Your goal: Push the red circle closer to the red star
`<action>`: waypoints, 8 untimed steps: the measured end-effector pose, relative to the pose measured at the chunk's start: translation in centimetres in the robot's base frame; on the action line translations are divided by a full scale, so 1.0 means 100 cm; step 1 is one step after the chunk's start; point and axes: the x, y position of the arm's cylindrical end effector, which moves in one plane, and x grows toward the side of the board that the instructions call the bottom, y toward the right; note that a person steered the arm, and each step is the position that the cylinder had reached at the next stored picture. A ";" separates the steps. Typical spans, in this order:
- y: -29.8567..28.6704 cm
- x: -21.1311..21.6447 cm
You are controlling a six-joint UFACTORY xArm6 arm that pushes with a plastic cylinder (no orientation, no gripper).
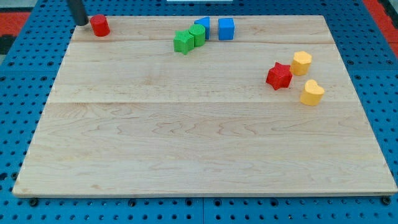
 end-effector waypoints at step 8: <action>0.190 0.184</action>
